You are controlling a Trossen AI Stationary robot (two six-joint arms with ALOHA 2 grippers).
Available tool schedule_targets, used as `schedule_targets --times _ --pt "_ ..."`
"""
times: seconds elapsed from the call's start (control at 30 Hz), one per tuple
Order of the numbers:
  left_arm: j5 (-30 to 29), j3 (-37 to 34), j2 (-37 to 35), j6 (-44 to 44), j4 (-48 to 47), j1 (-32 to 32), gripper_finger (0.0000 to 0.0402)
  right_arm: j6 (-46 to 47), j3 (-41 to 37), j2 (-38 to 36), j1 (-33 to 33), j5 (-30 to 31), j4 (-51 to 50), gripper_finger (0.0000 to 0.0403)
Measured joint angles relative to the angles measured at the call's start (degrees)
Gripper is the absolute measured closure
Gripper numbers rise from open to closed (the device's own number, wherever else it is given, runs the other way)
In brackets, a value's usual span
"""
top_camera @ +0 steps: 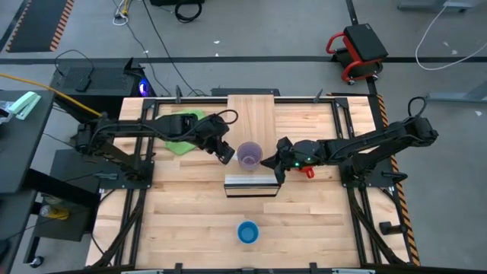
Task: Stack small to large cups/mugs on shelf
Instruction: Put the violet mug on the shelf
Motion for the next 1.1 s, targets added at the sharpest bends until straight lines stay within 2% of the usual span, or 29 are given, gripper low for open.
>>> schedule_targets --times 0.27,0.53,0.7,0.83,1.1 --pt "0.12 0.02 0.33 -1.47 1.55 -2.28 0.0342 0.44 -0.02 -3.51 0.19 1.89 -3.84 0.0395" --pt "-0.08 0.04 2.28 -1.68 2.37 -2.36 0.0338 1.17 0.00 -3.72 2.21 1.91 -4.91 0.0396" --pt "-0.06 0.04 2.51 -1.69 2.12 -2.24 0.0339 1.06 0.00 -4.07 3.84 5.86 -7.78 0.0397" --pt "-0.06 0.04 2.47 -1.73 3.70 -1.59 0.0343 -0.36 0.02 -4.11 2.27 7.71 -7.21 0.0398" --pt "0.22 0.03 2.45 -1.66 6.55 -0.37 0.0341 -3.13 0.02 -4.11 -2.24 7.46 -6.04 0.0398"
